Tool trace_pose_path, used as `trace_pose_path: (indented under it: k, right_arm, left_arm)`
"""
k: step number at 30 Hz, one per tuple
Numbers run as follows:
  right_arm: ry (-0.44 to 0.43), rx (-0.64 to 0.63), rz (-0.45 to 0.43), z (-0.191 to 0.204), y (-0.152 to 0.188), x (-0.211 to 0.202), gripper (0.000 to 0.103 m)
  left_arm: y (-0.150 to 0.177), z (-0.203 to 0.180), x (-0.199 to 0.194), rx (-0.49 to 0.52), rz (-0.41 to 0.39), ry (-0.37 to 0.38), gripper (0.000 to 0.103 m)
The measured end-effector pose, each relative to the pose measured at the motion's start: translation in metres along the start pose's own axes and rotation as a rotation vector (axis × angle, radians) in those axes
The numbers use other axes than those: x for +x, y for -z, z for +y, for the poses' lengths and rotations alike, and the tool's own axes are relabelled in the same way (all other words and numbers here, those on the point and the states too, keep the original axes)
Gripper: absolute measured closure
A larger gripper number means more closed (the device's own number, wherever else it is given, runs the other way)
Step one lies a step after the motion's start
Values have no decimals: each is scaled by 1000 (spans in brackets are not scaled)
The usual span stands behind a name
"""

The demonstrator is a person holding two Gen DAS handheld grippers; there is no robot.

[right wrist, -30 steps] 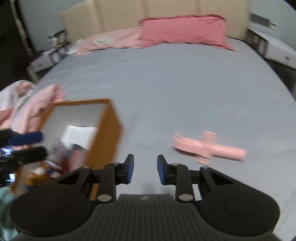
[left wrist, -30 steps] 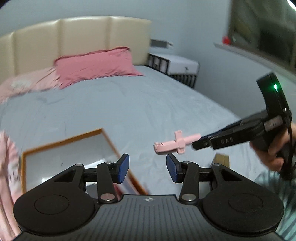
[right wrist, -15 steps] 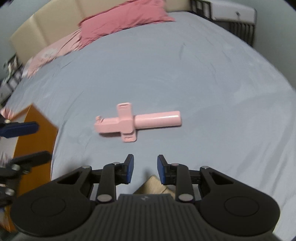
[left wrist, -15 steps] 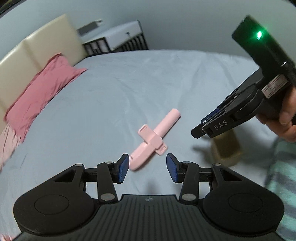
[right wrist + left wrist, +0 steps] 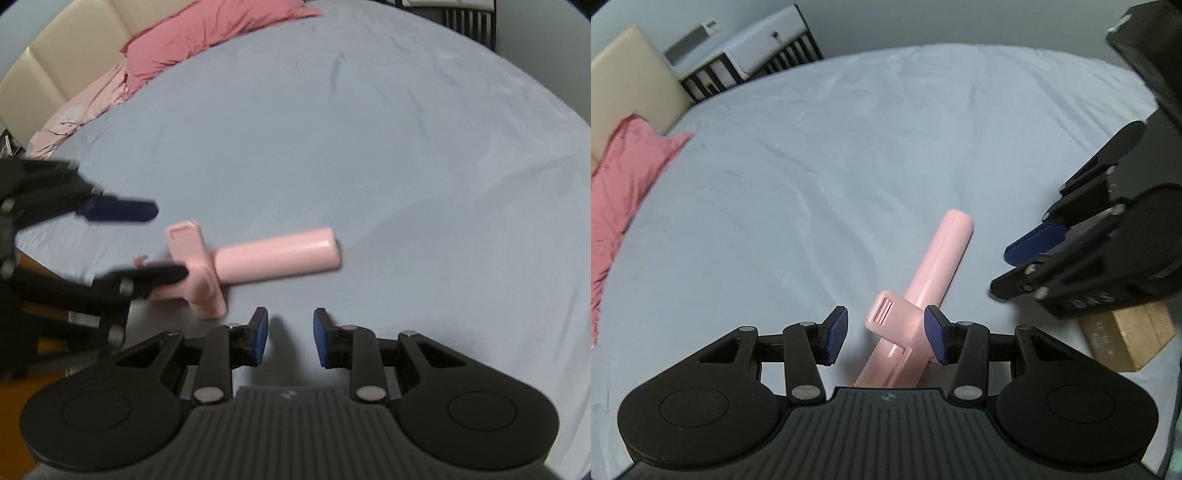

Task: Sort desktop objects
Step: 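Grasp the pink selfie stick by its handle with the left tool, then lift the pink selfie stick with the left tool while the right tool grasps the gold box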

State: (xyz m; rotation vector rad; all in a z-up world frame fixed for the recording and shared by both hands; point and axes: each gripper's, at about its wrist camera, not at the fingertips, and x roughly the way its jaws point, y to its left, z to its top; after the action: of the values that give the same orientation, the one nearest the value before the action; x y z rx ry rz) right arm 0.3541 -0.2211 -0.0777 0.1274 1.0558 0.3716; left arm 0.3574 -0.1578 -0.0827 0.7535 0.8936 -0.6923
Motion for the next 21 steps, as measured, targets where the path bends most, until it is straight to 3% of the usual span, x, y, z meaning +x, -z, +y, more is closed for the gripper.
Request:
trace_pose_path:
  k: [6,10,12,17,21]
  right_arm:
    - [-18,7,3,0,2,2,73]
    - [-29,15,5,-2,7,0,73]
    - [-30,28,8,-6,9,-2,73]
    - [-31,84,4,-18,15,-12,73]
    - [-33,133,9,-24,20,-16,72]
  left_arm:
    - [-7,1,13,33,39,80,52]
    - [-8,-2,9,7,38,63,62]
    - [-8,-4,4,-15,40,49,76]
    - [-4,-22,-9,-18,74,-4,85]
    - [-5,-31,-22,-88,62,-22,91]
